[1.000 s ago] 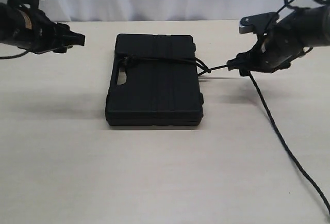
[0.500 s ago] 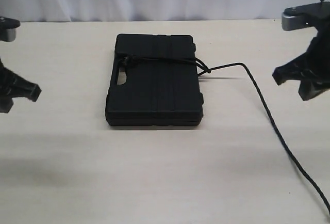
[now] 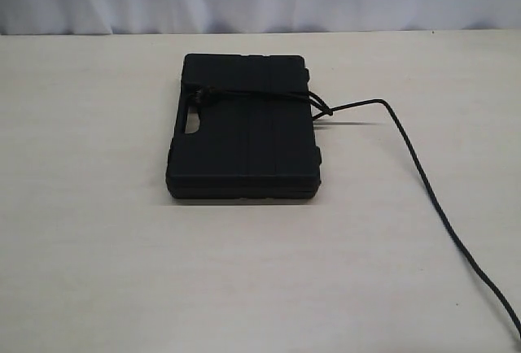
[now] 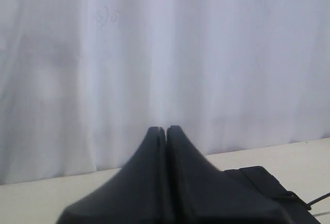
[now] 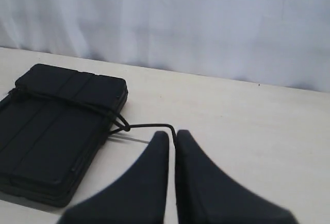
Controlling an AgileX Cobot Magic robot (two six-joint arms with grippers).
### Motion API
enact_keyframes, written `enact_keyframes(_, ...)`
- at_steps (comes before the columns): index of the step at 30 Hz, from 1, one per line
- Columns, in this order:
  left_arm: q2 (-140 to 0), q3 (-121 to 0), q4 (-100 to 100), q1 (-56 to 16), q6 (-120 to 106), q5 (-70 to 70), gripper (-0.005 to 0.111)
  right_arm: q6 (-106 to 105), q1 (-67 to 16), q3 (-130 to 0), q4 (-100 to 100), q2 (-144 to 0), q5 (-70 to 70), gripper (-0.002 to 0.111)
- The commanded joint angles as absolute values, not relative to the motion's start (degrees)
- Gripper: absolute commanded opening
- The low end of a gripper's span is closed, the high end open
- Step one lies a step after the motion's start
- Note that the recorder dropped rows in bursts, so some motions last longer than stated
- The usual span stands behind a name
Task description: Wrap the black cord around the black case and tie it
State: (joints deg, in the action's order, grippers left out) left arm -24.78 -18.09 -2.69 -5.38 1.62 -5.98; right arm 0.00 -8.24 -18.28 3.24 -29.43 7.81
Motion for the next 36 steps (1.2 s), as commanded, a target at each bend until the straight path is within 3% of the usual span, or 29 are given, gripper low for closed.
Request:
enact_keyframes(1, -24.52, -17.33, -2.25, -5.36, 1.31, -6.49, 0.000, -0.43, -8.12, -12.68, 3.17, -25.90, 6.50, 0.004)
enact_keyframes(16, -21.18, -16.66, -2.14, -5.36, 1.31, -6.53, 0.000, -0.43, -8.12, 0.00, 3.27, -17.98, 3.54, 0.004)
enact_keyframes(20, -13.39, -9.76, -2.66, -5.36, 1.31, -10.97, 0.000, -0.43, -8.12, 0.00, 0.82, -9.95, 12.86, 0.004)
enact_keyframes(24, -6.09, 0.00, -7.93, -5.36, 1.31, -10.40, 0.000, -0.43, -8.12, 0.00, -2.59, -1.02, 13.64, 0.004)
enact_keyframes(28, 0.00, 0.00, -10.93, -5.12, 1.10, 22.37, 0.000, -0.43, -7.39, 0.00, -1.85, 0.00, 9.22, 0.004)
enact_keyframes(36, 0.00, 0.00, -11.11, -0.69, 1.10, 16.43, 0.000, -0.43, -0.40, 0.00, -1.95, 0.00, 5.54, 0.004)
